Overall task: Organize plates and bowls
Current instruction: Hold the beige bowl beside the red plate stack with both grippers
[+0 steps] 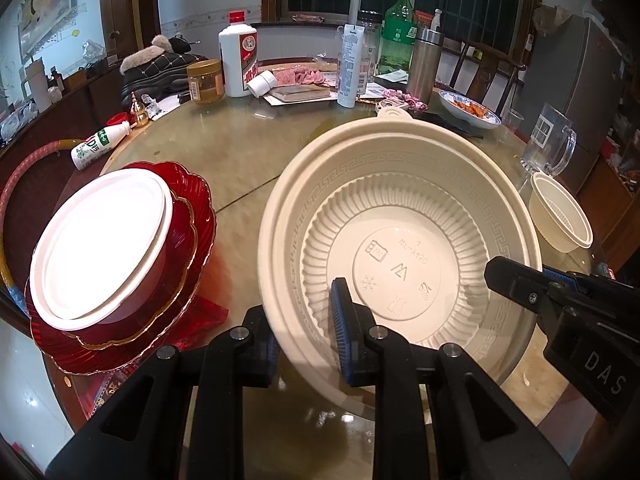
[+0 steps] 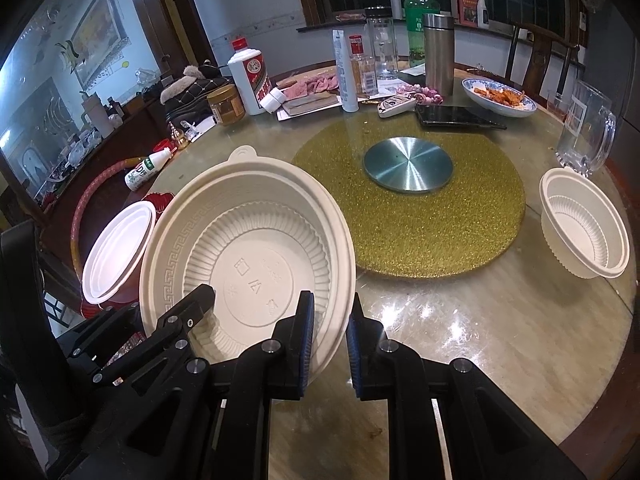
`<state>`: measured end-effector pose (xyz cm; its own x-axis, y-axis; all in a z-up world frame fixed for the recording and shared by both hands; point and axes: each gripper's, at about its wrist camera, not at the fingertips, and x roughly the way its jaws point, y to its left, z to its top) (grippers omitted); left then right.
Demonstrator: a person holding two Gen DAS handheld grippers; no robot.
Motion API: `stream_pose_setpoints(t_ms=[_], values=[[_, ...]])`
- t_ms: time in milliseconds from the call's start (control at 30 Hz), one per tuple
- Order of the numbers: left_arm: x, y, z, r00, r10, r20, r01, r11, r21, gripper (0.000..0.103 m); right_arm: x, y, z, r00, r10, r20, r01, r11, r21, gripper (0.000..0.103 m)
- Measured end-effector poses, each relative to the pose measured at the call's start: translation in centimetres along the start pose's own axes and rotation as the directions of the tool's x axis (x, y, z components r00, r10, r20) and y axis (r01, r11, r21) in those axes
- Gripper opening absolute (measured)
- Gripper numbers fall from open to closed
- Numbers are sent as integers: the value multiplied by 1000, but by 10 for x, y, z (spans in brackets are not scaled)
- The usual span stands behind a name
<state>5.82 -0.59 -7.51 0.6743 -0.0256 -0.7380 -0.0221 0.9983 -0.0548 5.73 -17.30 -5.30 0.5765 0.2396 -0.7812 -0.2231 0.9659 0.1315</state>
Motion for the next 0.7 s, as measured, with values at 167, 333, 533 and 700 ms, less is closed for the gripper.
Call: stream_pose_setpoints(t_ms=[167, 333, 533, 700], values=[[-1, 1, 0, 1000, 1, 3, -1, 1000, -1, 21, -1, 2, 0, 1000, -7, 4, 7, 1000, -9, 15], [-2, 2, 1, 1000, 2, 10, -2, 1000, -3, 21, -3, 3, 1, 1000, -7, 10, 7, 1000, -12, 15], [-6, 2, 1, 1000, 0, 18, 0, 1000, -7, 21, -6, 4, 3, 1000, -7, 19, 7, 1000, -18, 15], [-9, 2, 2, 1000, 3, 27, -3, 1000, -6, 21, -9, 4, 4, 1000, -7, 28, 8, 1000, -23, 15]])
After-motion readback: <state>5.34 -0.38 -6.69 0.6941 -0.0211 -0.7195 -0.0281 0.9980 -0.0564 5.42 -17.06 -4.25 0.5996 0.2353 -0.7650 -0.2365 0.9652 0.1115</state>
